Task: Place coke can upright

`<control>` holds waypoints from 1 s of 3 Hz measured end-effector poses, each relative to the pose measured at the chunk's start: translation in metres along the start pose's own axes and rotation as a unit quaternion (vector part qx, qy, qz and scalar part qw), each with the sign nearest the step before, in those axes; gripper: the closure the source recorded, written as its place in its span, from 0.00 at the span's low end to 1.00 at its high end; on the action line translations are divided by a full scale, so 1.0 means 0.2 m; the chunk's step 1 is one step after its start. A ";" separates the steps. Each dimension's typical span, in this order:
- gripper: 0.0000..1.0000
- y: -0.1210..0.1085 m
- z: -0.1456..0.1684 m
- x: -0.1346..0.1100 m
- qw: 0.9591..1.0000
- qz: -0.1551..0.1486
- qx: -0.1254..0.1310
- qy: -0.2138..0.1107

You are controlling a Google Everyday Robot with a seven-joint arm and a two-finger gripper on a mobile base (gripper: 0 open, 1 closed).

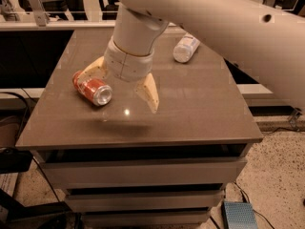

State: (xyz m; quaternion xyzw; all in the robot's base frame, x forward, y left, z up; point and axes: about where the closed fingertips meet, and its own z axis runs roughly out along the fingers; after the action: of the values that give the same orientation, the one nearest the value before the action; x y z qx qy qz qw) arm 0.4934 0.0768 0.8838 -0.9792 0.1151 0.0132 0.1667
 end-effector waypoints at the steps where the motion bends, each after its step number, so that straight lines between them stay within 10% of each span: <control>1: 0.00 -0.14 -0.01 -0.03 0.995 -0.095 -0.002 0.024; 3: 0.00 -0.35 0.06 0.01 0.964 -0.265 -0.005 0.034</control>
Offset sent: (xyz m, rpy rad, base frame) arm 0.0187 0.0814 0.0183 -0.0359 -0.2743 0.5539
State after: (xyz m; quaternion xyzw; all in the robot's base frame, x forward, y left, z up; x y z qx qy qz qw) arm 0.5115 0.1444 0.8958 -0.9753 -0.1434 -0.0637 0.1553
